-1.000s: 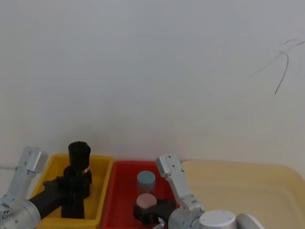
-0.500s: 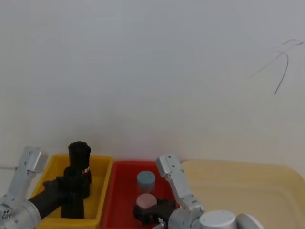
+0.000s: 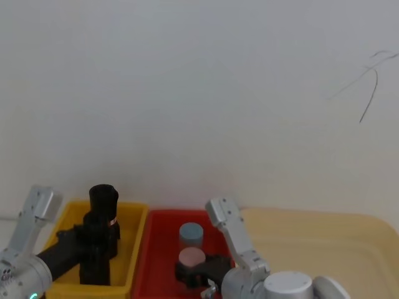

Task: Pick up the garbage bag with the one hand and transfer it to the other hand.

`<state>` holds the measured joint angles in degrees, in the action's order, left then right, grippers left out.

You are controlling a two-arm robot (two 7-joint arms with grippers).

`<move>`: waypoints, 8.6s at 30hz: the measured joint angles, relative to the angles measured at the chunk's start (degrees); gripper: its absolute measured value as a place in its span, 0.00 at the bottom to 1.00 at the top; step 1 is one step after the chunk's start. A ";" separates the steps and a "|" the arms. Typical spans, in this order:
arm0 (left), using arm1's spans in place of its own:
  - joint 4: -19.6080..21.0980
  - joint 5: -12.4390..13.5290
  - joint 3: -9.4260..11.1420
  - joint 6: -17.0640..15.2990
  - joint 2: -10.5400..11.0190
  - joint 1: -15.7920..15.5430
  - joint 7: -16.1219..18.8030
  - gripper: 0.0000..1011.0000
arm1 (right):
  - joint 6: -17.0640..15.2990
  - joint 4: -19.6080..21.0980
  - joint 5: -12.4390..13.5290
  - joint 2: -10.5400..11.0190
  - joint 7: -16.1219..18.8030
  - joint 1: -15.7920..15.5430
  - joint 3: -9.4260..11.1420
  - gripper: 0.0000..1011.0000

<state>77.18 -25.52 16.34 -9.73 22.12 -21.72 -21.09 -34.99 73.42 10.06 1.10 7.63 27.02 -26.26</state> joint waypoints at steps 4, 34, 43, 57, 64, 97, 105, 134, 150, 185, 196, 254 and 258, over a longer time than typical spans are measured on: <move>1.85 -0.08 -0.12 -0.75 0.57 -0.38 0.08 0.39 | 0.25 2.01 0.21 0.28 0.42 -0.22 0.50 0.64; -4.51 -2.78 6.09 0.50 -8.18 -18.92 -6.96 0.39 | -2.17 21.70 -2.63 6.24 -3.40 -1.72 9.30 0.64; -13.10 -3.21 9.90 2.57 -13.14 -24.60 -11.76 0.39 | -3.53 23.57 -4.12 7.80 -6.42 -3.99 13.21 0.64; -27.02 -3.35 14.40 5.04 -19.32 -31.29 -16.86 0.39 | -4.83 19.24 -4.86 8.41 -9.16 -6.81 17.96 0.64; -30.92 -2.80 15.16 6.11 -20.55 -32.87 -17.03 0.39 | -3.80 16.25 -4.77 8.31 -8.67 -6.90 18.72 0.64; -35.45 -2.04 15.93 7.35 -21.87 -34.69 -17.21 0.39 | 0.63 16.67 -3.44 9.06 -2.65 -8.49 18.62 0.99; -35.62 -2.01 15.97 7.41 -21.91 -34.73 -17.20 0.39 | 2.75 18.64 -1.42 10.04 1.96 -9.75 18.29 0.99; -35.78 -2.02 15.96 7.43 -21.97 -34.82 -17.20 0.39 | 15.35 9.81 6.68 10.21 20.13 -3.97 13.81 0.99; -35.77 -2.02 15.96 7.43 -21.97 -34.81 -17.20 0.39 | 20.64 5.45 4.78 9.42 18.68 -0.98 11.67 0.99; -35.77 -2.02 15.96 7.42 -21.97 -34.81 -17.20 0.39 | 24.28 -2.53 2.33 8.08 14.44 4.58 8.56 0.99; -35.78 -2.02 15.96 7.42 -21.97 -34.81 -17.20 0.39 | 24.05 -5.96 2.13 7.27 13.74 6.55 7.39 0.99; -35.77 -2.02 15.96 7.43 -21.97 -34.82 -17.21 0.87 | 23.62 -8.72 1.79 6.63 12.17 8.11 6.04 0.56; -35.77 -2.02 15.96 7.43 -21.97 -34.82 -17.20 0.95 | 23.67 -8.31 1.50 6.79 11.16 7.75 6.21 0.56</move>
<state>41.40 -27.53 32.30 -2.30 0.15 -56.53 -38.29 -11.31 65.11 11.56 7.89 18.78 34.77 -20.05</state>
